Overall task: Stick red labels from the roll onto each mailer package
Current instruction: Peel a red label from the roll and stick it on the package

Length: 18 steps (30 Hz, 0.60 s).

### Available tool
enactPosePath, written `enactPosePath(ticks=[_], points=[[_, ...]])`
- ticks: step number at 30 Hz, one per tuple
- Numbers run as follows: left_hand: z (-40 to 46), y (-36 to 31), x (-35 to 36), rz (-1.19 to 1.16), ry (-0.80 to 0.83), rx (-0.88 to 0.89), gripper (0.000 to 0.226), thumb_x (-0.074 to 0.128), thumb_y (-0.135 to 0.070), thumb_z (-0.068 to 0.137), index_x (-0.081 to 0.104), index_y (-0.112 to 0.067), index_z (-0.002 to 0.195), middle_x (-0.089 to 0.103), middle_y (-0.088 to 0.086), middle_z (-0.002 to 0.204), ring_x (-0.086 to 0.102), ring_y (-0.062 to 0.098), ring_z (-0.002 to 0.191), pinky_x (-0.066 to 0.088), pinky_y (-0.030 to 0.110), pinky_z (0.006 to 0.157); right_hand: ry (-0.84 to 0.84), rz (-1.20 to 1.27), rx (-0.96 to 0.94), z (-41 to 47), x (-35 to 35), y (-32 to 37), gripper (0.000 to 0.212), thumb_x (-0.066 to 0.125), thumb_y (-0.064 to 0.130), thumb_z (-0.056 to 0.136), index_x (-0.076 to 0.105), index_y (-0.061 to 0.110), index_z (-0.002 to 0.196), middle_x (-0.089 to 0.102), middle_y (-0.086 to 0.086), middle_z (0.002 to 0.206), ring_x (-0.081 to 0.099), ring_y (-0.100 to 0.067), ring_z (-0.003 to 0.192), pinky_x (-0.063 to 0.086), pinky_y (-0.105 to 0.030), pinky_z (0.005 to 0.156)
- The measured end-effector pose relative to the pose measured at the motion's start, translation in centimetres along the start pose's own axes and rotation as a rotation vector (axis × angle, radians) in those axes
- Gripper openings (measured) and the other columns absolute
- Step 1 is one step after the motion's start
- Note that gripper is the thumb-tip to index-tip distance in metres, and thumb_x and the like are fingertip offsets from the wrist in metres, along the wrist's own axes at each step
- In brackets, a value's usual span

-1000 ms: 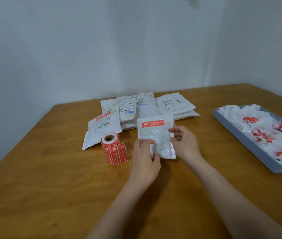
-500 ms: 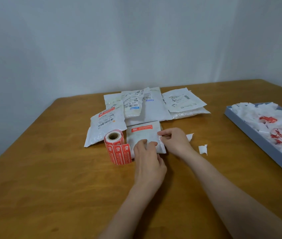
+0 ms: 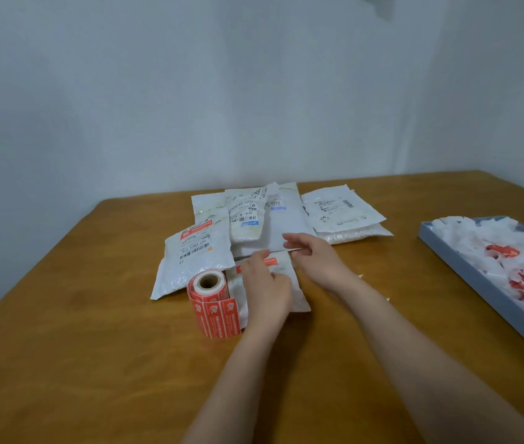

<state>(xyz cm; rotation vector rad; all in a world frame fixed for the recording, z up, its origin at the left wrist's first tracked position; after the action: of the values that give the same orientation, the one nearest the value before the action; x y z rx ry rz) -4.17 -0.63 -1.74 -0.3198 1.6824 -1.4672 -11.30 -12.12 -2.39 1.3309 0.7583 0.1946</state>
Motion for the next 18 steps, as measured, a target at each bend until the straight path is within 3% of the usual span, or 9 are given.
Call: enactPosePath(ticks=[3, 8, 13, 18], points=[[0.9, 1.1, -0.3, -0.119, -0.057, -0.07, 0.051, 0.04, 0.005, 0.089, 0.044, -0.018, 0.135, 0.042, 0.002, 0.139, 0.043, 0.017, 0.126, 0.038, 0.024, 0.097, 0.061, 0.019, 0.007, 1.5, 0.7, 0.3, 0.052, 0.041, -0.002, 0.094, 0.048, 0.024, 0.139, 0.057, 0.008, 0.13, 0.052, -0.009, 0.119, 0.046, -0.027, 0.098], [2.1, 2.4, 0.0, -0.15, -0.109, -0.062, 0.045, 0.044, 0.003, 0.087, 0.051, -0.016, 0.127, 0.051, 0.001, 0.128, 0.05, 0.017, 0.119, 0.042, 0.026, 0.097, 0.132, 0.013, -0.001, 3.4, 1.9, 0.9, 0.058, 0.037, -0.005, 0.094, 0.042, 0.024, 0.143, 0.051, 0.008, 0.136, 0.049, -0.009, 0.123, 0.043, -0.016, 0.087], [2.4, 3.0, 0.6, -0.129, -0.096, -0.07, 0.038, 0.044, 0.001, 0.085, 0.052, -0.02, 0.116, 0.054, -0.002, 0.122, 0.051, 0.011, 0.113, 0.04, 0.023, 0.092, 0.153, 0.098, 0.028, 5.3, 3.3, 0.9, 0.06, 0.039, -0.009, 0.091, 0.05, 0.027, 0.138, 0.052, 0.003, 0.129, 0.05, -0.014, 0.121, 0.045, -0.035, 0.104], [2.3, 3.0, 0.7, -0.069, -0.077, -0.064, 0.044, 0.045, 0.001, 0.086, 0.052, -0.02, 0.123, 0.051, -0.004, 0.126, 0.048, 0.01, 0.116, 0.039, 0.022, 0.095, 0.171, 0.199, 0.065, 5.7, 4.3, 0.9, 0.054, 0.036, -0.015, 0.091, 0.052, 0.011, 0.136, 0.055, -0.003, 0.131, 0.052, -0.014, 0.121, 0.045, -0.025, 0.099]])
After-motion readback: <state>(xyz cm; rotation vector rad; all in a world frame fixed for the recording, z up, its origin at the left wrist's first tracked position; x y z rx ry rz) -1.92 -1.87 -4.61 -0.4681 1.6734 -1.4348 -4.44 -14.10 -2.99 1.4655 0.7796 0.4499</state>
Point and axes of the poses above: each hand's wrist, its own z-axis towards the middle knuckle, its own x-axis out of the palm, y = z × x, the point moved 9 cm from there along z, towards the middle knuckle
